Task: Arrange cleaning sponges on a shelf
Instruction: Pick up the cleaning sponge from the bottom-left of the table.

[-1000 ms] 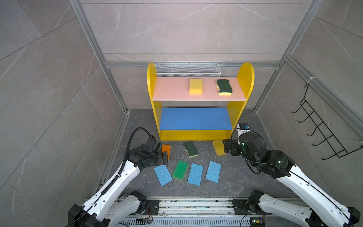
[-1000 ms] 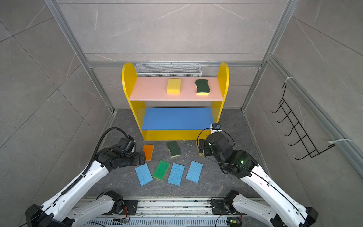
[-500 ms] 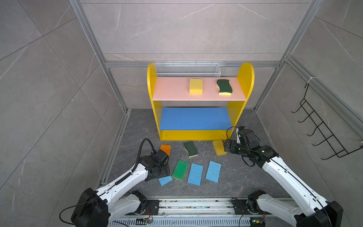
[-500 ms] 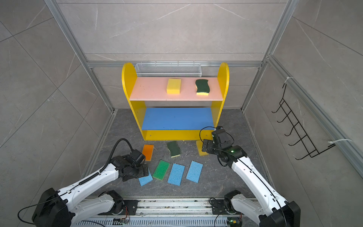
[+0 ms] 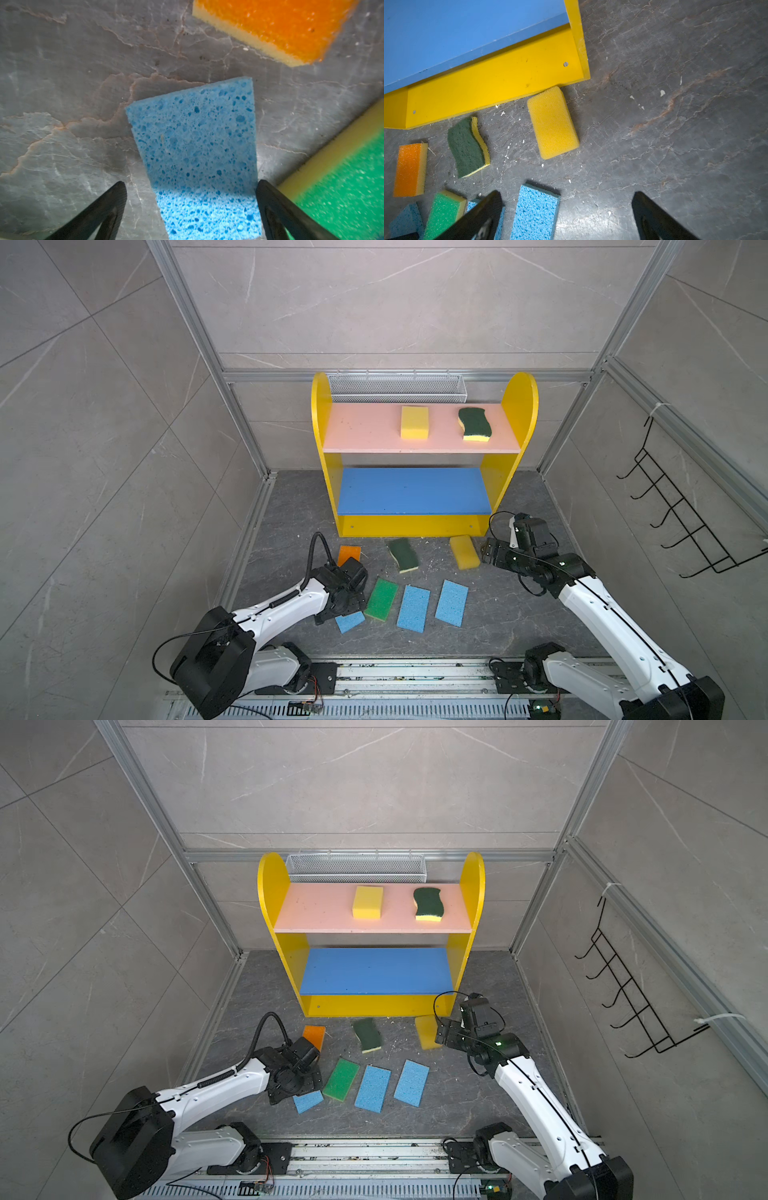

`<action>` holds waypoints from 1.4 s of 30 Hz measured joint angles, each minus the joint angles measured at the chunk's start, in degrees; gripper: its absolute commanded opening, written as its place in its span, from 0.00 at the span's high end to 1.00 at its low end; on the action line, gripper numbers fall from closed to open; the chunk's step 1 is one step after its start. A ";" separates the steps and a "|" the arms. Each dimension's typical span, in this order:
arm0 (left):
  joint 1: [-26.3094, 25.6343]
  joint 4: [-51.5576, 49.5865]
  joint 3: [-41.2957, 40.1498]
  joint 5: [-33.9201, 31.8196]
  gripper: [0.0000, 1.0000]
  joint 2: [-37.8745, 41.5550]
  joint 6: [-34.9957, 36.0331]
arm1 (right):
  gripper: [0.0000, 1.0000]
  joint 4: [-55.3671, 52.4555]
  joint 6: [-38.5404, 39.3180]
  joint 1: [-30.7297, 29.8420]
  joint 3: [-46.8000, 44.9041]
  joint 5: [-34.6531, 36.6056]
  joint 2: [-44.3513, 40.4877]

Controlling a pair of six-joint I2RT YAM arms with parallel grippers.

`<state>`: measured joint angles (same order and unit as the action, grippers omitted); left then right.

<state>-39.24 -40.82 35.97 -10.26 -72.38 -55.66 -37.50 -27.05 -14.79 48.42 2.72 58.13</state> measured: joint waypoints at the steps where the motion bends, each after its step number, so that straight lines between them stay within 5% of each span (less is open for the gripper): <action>1: 0.00 0.28 0.00 -0.15 0.00 -0.42 -0.11 | 0.00 0.00 0.02 0.33 -0.11 -0.15 0.00; 13: -0.04 5.40 0.72 -0.28 0.14 -5.29 0.87 | 0.00 0.07 0.28 1.86 -0.11 -1.70 0.00; 25: -0.04 7.93 1.49 -1.11 0.33 -6.54 11.96 | 0.00 0.07 1.14 2.45 -0.59 -2.34 0.00; 42: -0.04 2.36 5.40 -1.95 0.31 -2.45 20.24 | 0.01 0.07 1.33 3.30 -1.33 -3.02 -0.61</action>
<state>-39.29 -38.46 41.36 -12.21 -74.83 -35.42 -37.43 -25.71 -11.49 47.09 -0.30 57.52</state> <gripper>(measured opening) 0.695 0.996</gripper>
